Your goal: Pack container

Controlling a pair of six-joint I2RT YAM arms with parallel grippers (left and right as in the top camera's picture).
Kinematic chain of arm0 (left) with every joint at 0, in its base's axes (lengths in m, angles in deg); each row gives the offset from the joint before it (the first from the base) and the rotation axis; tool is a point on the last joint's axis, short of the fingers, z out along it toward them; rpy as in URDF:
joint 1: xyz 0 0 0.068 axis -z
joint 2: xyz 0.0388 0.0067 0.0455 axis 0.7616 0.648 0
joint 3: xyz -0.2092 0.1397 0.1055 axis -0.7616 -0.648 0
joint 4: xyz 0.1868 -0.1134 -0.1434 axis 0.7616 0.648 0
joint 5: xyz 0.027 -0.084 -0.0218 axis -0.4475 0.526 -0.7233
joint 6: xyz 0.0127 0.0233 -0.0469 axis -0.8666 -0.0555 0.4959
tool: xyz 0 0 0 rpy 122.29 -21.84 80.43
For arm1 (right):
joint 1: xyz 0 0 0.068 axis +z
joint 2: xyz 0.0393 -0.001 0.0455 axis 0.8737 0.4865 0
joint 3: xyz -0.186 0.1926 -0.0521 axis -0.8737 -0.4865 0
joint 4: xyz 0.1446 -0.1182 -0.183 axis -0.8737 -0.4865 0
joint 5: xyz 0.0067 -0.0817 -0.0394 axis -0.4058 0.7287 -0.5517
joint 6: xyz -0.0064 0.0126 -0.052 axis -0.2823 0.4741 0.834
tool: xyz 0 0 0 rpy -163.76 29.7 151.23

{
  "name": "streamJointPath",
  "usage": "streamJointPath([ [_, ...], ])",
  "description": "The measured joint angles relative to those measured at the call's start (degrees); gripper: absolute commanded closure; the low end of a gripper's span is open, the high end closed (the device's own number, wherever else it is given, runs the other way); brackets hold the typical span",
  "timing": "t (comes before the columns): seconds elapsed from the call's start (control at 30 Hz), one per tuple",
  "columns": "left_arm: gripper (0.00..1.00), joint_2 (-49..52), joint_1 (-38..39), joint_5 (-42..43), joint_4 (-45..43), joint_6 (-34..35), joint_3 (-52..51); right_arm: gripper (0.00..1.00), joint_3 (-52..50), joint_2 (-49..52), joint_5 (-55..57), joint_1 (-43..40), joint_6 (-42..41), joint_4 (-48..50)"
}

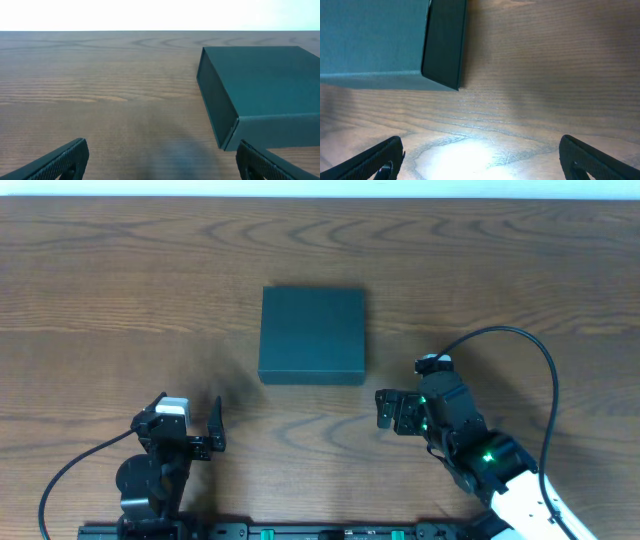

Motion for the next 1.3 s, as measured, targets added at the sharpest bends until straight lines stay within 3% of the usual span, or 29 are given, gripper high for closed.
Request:
streamJointPath([
  [0.27,0.05,0.0,0.0,0.0,0.0,0.0,0.0,0.01,0.0,-2.5,-0.1,-0.5,0.0,-0.2],
  [0.47,0.05,0.0,0.0,-0.2,0.0,0.0,0.0,0.01,0.0,-19.7,0.2,-2.5,0.4,-0.5],
  [0.6,0.05,0.0,0.0,-0.4,-0.3,0.0,-0.1,0.01,-0.2,-28.8,2.7,-4.0,6.1,-9.8],
  [0.7,0.05,-0.1,0.0,-0.4,-0.4,0.0,-0.1,0.01,-5.2,-35.8,4.8,-5.4,11.8,-8.2],
  [0.87,0.05,-0.1,0.0,-0.7,-0.5,0.0,-0.2,0.01,-21.9,-47.9,5.0,-5.9,16.7,0.2],
  [1.3,0.05,-0.1,0.0,-0.9,-0.6,0.0,-0.2,0.01,-24.5,-54.4,3.8,-7.1,20.9,2.1],
])
